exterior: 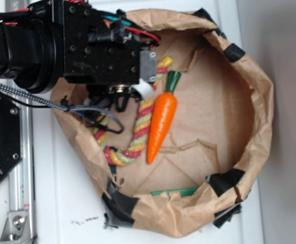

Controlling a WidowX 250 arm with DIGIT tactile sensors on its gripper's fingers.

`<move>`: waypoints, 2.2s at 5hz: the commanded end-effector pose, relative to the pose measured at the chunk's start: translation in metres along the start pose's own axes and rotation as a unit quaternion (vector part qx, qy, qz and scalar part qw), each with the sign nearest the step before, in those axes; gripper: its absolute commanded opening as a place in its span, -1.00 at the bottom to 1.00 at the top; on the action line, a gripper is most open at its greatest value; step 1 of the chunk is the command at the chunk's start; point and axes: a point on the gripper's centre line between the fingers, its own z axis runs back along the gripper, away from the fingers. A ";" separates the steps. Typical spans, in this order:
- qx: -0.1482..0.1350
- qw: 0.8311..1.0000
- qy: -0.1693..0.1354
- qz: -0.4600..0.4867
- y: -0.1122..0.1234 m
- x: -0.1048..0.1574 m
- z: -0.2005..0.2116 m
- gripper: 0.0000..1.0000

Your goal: Grab the rock.

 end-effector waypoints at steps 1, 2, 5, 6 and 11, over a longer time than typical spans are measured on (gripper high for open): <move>-0.013 1.000 -0.006 0.012 -0.009 0.004 0.004 -1.00; -0.010 1.000 -0.021 0.019 -0.006 0.004 0.013 -1.00; 0.031 0.987 -0.138 0.078 0.002 0.052 0.090 -1.00; 0.043 0.973 -0.199 0.105 0.006 0.073 0.120 -1.00; -0.026 0.959 -0.231 0.164 -0.005 0.081 0.136 -1.00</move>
